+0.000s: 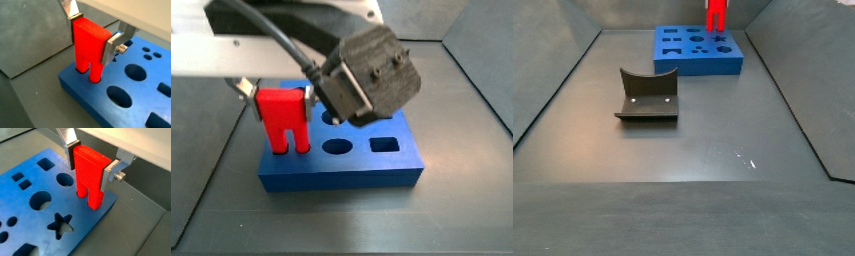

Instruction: Insert the square-circle object.

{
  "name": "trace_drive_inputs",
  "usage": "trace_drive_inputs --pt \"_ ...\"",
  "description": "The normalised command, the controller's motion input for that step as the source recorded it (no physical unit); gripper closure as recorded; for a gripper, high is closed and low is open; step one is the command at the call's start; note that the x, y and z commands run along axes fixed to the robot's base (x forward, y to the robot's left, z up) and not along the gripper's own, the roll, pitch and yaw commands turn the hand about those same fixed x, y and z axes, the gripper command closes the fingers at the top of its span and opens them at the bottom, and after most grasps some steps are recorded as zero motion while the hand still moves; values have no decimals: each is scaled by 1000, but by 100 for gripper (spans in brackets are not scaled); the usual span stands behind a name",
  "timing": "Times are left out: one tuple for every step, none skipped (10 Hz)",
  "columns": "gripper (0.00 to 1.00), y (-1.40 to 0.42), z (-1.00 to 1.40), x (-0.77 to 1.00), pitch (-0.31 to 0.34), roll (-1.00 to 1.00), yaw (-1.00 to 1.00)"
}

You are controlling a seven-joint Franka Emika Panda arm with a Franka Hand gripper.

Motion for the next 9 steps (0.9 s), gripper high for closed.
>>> trace_drive_inputs --pt "100 0 -771 0 -23 0 69" --pt "100 0 -1000 -26 -83 0 80" --pt "100 0 -1000 -117 -37 4 83" --pt "100 0 -1000 -163 -10 20 0" --pt "100 -37 -1000 -111 -6 6 -46" --pt "100 0 -1000 -111 -4 3 0" --pt "100 0 -1000 -109 -9 1 0" --pt "100 0 -1000 -97 -13 1 0" --pt "100 -160 -1000 0 -26 6 -354"
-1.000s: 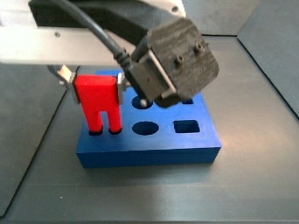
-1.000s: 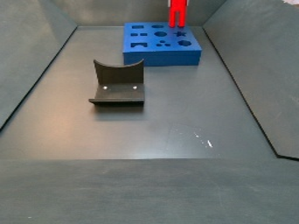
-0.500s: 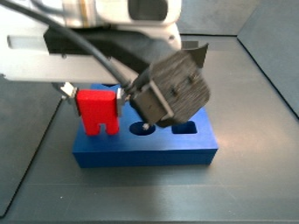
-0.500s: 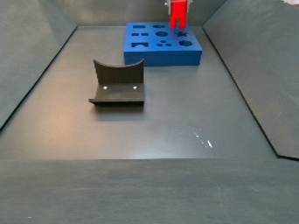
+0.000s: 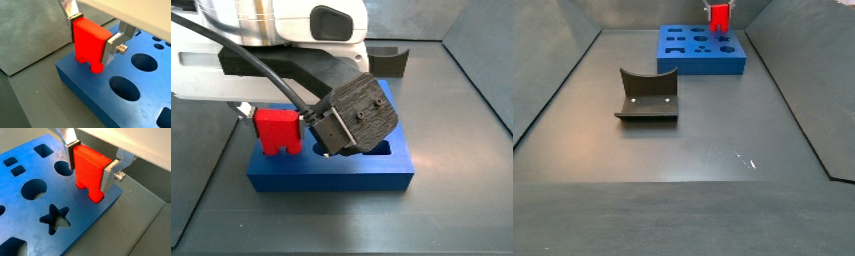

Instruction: Insert the square-circle object.

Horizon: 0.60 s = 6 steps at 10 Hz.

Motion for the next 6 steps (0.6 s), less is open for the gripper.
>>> trace_drive_inputs --pt "100 0 -949 0 -4 0 -1000" --pt "100 0 -991 0 0 0 -1000" --pt "100 66 -806 0 -24 -51 -254" --pt "100 0 -300 -57 -209 -91 0" --pt "100 0 -560 -126 -321 -114 0" --pt "100 0 -534 -106 -331 -130 0"
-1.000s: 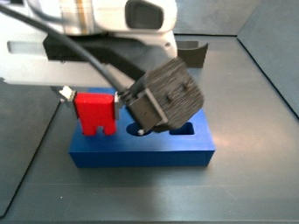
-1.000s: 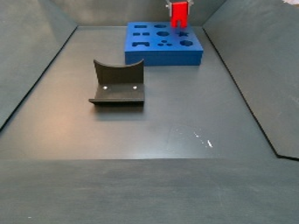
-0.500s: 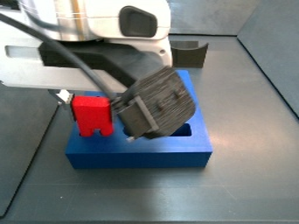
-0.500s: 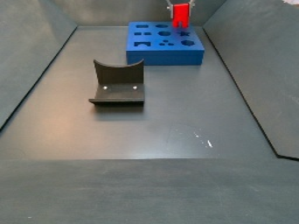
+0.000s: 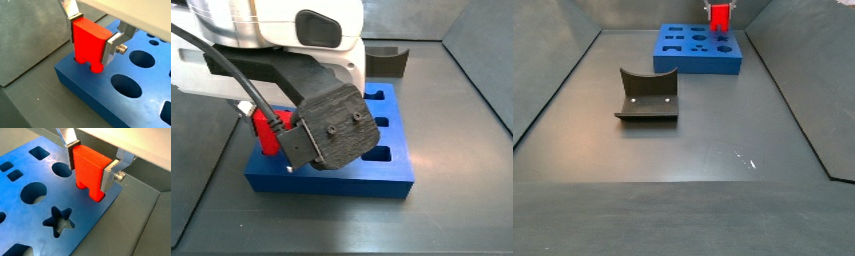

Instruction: Insert the square-circle object.

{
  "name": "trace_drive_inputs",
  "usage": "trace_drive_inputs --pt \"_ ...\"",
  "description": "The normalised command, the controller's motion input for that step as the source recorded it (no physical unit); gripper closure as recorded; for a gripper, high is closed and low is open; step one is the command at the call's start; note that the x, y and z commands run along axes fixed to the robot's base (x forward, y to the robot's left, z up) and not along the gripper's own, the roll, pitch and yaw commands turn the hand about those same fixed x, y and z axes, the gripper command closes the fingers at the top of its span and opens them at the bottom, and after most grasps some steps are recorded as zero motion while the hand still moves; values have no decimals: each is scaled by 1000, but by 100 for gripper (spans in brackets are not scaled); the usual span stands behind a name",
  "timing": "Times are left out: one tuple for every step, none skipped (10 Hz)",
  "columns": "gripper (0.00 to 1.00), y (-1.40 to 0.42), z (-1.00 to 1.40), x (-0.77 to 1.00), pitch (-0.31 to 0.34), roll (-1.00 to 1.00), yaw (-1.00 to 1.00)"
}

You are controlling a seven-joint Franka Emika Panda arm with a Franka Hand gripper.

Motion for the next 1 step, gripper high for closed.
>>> trace_drive_inputs --pt "100 -14 0 -20 -11 31 9"
